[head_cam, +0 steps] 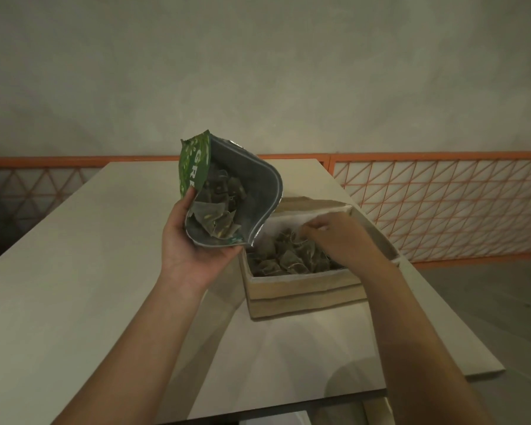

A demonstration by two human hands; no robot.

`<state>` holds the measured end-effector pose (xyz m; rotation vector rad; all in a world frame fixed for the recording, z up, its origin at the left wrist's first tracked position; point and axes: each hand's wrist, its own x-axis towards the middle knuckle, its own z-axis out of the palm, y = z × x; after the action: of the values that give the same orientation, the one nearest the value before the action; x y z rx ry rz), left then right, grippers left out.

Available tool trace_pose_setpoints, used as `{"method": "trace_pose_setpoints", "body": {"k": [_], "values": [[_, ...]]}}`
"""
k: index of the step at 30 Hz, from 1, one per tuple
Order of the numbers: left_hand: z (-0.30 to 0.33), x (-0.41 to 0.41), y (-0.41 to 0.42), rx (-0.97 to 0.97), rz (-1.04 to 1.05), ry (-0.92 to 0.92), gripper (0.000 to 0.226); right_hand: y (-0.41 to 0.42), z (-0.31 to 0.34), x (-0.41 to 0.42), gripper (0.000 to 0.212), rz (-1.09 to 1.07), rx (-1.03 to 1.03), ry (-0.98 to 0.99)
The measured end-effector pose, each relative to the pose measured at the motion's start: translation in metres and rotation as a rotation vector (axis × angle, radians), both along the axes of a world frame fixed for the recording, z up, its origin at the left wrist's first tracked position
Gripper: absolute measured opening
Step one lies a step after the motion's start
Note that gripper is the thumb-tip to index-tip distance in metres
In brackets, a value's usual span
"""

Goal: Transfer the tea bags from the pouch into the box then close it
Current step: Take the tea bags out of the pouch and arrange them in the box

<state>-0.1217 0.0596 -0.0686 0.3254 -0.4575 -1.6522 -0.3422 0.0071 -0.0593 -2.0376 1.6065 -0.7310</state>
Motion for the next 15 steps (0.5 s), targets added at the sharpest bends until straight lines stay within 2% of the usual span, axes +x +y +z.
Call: {"method": "trace_pose_setpoints", "body": {"k": [3,6,8,10,13,15], "values": [[0.001,0.000,0.001,0.001,-0.007,0.010,0.053,0.000,-0.007,0.002,0.030,0.021,0.225,0.265],[0.001,0.001,0.001,0.007,-0.009,0.018,0.053,0.001,-0.008,0.003,0.035,-0.074,0.181,0.406],[0.001,0.001,0.001,0.013,-0.007,0.011,0.053,0.007,-0.004,0.008,0.039,-0.125,0.052,0.410],[0.002,0.001,0.001,0.018,-0.002,0.006,0.053,0.016,0.004,0.016,0.034,-0.143,-0.184,0.278],[0.004,0.001,0.003,0.022,0.008,0.003,0.055,0.040,0.025,0.036,0.012,-0.076,-0.558,-0.159],[0.005,0.001,0.004,0.036,0.031,-0.009,0.055,0.055,0.038,0.053,0.005,0.029,-0.644,-0.333]]}}
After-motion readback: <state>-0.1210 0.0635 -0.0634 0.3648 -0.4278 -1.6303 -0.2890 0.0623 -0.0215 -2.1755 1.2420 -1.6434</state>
